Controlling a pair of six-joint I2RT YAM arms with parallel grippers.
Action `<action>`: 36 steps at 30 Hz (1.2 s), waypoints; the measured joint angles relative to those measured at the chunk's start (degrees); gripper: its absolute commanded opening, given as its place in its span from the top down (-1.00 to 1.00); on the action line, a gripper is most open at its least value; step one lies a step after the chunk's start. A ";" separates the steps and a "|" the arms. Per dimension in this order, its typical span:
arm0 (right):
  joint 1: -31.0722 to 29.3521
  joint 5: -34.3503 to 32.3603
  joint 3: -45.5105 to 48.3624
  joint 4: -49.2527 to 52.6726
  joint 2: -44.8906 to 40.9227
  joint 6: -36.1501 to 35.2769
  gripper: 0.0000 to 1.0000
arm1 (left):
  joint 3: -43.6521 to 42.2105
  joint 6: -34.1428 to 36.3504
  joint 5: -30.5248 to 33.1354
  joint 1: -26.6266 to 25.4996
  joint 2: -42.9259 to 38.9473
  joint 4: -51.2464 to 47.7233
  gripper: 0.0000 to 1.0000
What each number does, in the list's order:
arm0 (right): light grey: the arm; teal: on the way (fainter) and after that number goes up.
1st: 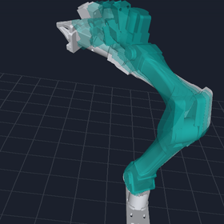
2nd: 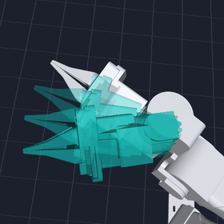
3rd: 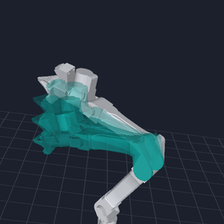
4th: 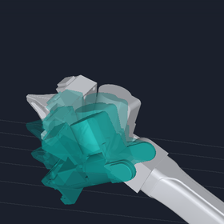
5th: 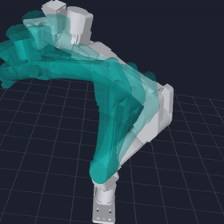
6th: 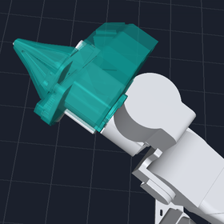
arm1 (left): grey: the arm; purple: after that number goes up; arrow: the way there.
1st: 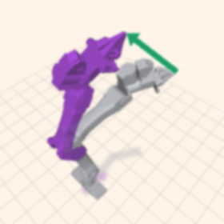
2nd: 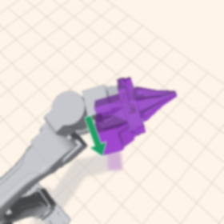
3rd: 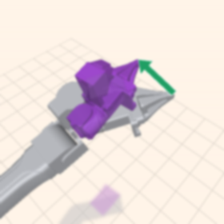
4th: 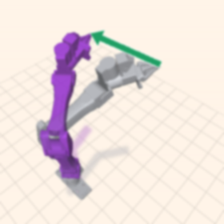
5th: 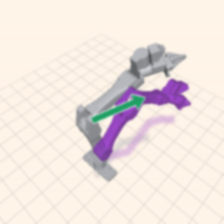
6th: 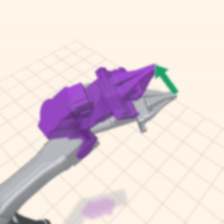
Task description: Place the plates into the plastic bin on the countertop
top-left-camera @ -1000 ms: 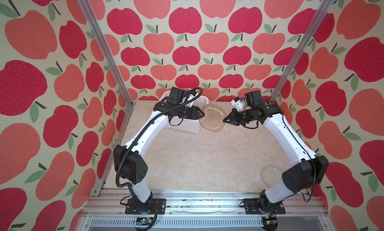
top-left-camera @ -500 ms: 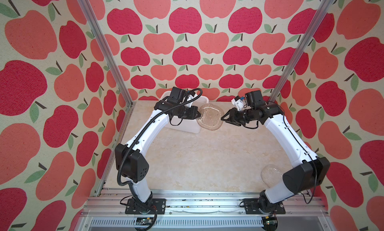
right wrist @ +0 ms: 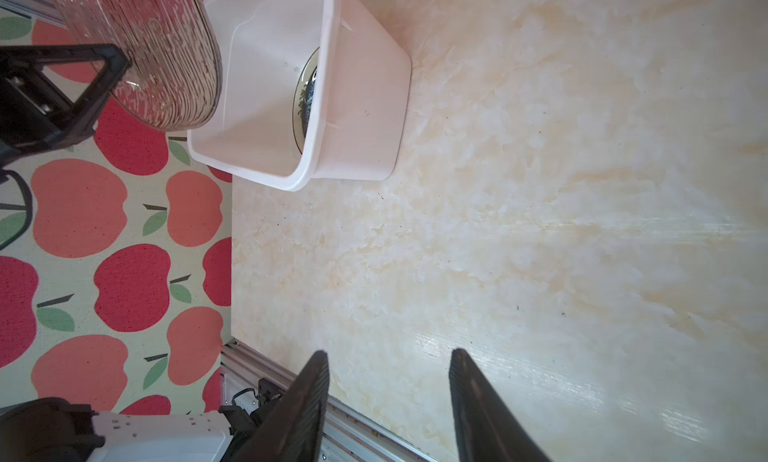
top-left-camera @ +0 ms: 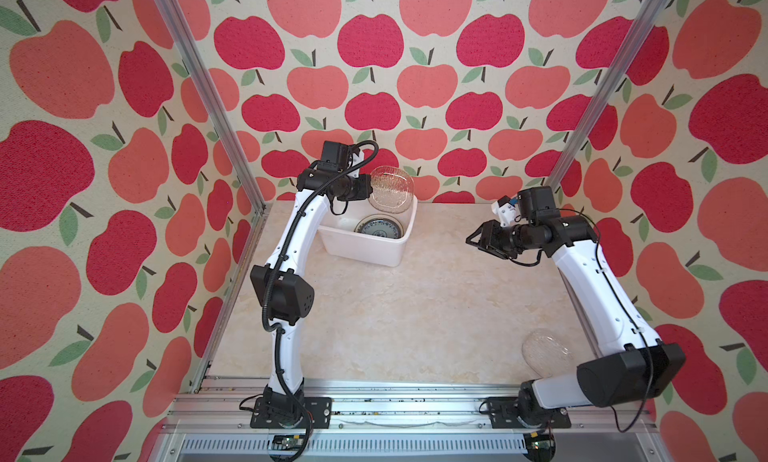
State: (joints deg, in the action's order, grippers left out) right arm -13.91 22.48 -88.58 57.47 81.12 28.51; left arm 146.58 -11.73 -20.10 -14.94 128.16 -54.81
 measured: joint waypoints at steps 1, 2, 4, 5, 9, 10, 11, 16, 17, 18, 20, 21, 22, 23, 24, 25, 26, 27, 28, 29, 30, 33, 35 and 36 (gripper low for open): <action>0.50 -0.17 0.66 0.68 -0.50 -0.31 -0.02 | 3.69 0.44 0.55 0.42 2.91 -1.51 1.00; 0.94 -0.39 1.25 1.16 -0.85 -0.57 -0.01 | 6.43 0.79 1.20 0.72 5.14 -2.67 1.00; 1.66 -0.85 2.03 2.10 -1.14 -1.07 -0.01 | 10.25 1.42 2.49 1.33 9.29 -4.83 1.00; 1.90 -0.94 2.23 2.36 -1.14 -1.25 -0.01 | 10.54 1.73 3.17 1.55 10.36 -5.55 1.00; 2.56 -1.01 2.47 3.26 -1.11 -1.90 -0.01 | 10.12 2.93 4.68 2.10 13.20 -8.00 1.00; 2.69 -1.01 2.47 3.48 -1.07 -2.10 -0.01 | 9.88 3.34 4.85 2.08 13.53 -8.24 1.00; 2.71 -1.01 2.47 3.69 -0.96 -2.29 -0.01 | 9.70 3.67 4.96 2.08 13.75 -8.46 1.00; 3.50 -0.76 2.47 3.98 0.70 -2.99 -0.01 | 9.64 5.42 5.77 1.90 14.32 -8.59 1.00; 3.61 -0.72 2.47 3.98 1.22 -2.99 -0.01 | 9.64 5.66 5.79 1.86 14.38 -8.52 1.00; 3.74 -0.68 2.47 3.96 1.84 -3.04 -0.01 | 9.64 5.90 6.03 1.84 14.47 -8.37 1.00; 3.87 -0.39 2.45 3.96 2.95 -3.19 -0.01 | 9.64 6.54 6.25 1.79 14.80 -8.02 1.00; 3.87 -0.26 2.45 3.96 3.50 -3.37 0.00 | 9.64 6.78 6.36 1.79 15.13 -7.82 1.00; 3.87 -0.09 2.45 3.96 3.98 -3.39 -0.01 | 9.64 6.88 6.38 1.79 15.41 -7.61 1.00; 3.87 0.09 2.45 3.93 4.33 -3.41 -0.01 | 9.64 6.97 6.36 1.75 15.74 -7.48 1.00; 3.87 0.13 2.45 3.93 4.68 -3.41 -0.01 | 9.64 7.02 6.36 1.68 16.17 -7.37 1.00; 3.87 0.20 2.45 3.93 4.96 -3.41 -0.01 | 9.64 7.04 6.36 1.66 16.59 -7.23 1.00; 3.87 0.35 2.45 3.93 5.16 -3.41 -0.01 | 9.64 7.19 6.36 1.57 17.07 -7.08 1.00; 3.93 0.48 2.45 3.93 5.29 -3.41 -0.01 | 9.62 7.21 6.34 1.55 17.53 -7.08 1.00; 3.98 0.55 2.45 3.91 5.38 -3.43 -0.01 | 9.46 7.23 6.34 1.53 17.92 -7.08 0.99; 3.98 0.57 2.45 3.91 5.38 -3.43 -0.01 | 9.20 7.23 6.29 1.53 18.16 -7.08 0.98; 3.98 0.57 2.45 3.91 5.38 -3.41 -0.01 | 8.90 7.23 6.27 1.51 18.38 -7.10 0.95; 4.24 0.74 2.45 3.82 5.38 -3.41 -0.01 | 8.48 7.21 6.19 1.40 18.75 -7.10 0.79; 4.35 0.76 2.45 3.61 5.42 -3.41 0.00 | 8.41 7.19 6.16 1.36 18.86 -7.06 0.67; 4.35 0.76 2.45 3.54 5.49 -3.41 -0.01 | 8.33 7.13 6.14 1.36 18.86 -7.04 0.59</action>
State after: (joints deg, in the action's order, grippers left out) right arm -9.56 23.24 -86.13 61.01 86.61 25.10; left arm 154.91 -4.60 -13.96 -13.58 147.02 -61.84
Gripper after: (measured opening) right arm 0.503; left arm 0.154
